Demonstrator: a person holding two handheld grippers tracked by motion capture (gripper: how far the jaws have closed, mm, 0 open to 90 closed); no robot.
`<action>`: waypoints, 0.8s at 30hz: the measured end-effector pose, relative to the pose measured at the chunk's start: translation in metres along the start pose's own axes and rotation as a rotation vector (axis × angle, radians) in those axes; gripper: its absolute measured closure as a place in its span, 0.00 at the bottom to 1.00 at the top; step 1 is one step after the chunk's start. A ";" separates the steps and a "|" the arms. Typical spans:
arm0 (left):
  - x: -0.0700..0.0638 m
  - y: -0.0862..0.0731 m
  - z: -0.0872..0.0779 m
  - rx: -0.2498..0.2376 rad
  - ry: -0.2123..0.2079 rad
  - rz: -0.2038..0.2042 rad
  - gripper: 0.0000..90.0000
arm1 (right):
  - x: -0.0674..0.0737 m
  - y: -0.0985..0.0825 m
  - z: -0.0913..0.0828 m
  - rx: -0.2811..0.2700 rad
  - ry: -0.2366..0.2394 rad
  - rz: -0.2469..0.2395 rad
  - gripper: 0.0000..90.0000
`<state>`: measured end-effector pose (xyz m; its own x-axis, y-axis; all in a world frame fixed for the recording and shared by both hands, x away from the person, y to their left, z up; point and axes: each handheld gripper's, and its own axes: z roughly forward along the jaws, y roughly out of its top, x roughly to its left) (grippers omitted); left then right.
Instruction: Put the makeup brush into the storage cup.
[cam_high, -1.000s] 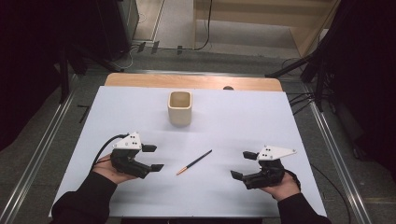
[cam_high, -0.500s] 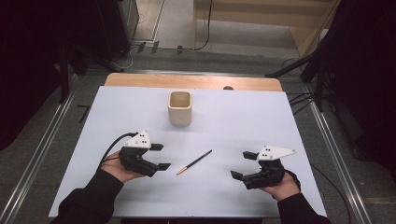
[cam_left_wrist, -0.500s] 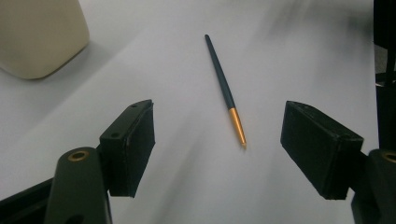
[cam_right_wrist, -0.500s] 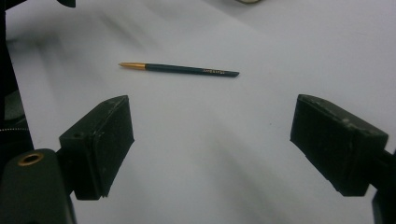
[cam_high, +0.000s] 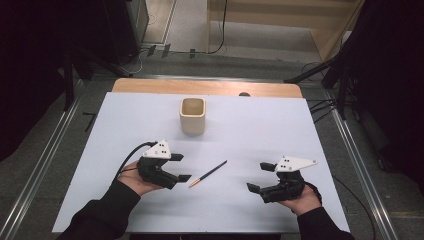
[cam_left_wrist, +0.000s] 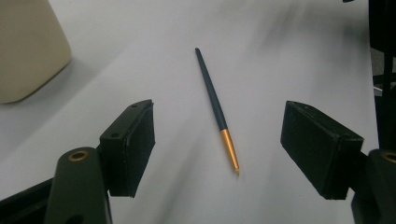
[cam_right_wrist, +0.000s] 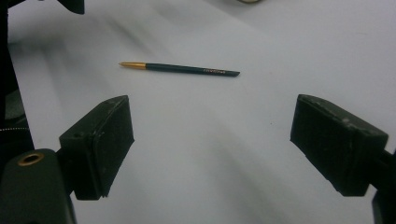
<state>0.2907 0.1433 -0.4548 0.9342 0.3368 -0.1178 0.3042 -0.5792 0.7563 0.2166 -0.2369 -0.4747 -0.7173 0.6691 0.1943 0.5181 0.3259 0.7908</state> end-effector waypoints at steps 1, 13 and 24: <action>0.000 0.001 0.001 0.000 -0.001 0.002 0.30 | 0.000 0.000 0.000 0.001 0.000 0.000 0.16; -0.004 0.011 0.018 -0.003 -0.014 0.006 0.30 | 0.000 0.000 0.000 0.002 0.001 0.000 0.16; -0.008 0.024 0.037 0.015 -0.017 0.015 0.30 | 0.000 0.000 0.000 0.000 0.002 0.002 0.16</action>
<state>0.2975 0.0989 -0.4597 0.9418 0.3151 -0.1172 0.2924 -0.5956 0.7482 0.2164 -0.2371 -0.4746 -0.7173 0.6684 0.1968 0.5196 0.3248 0.7903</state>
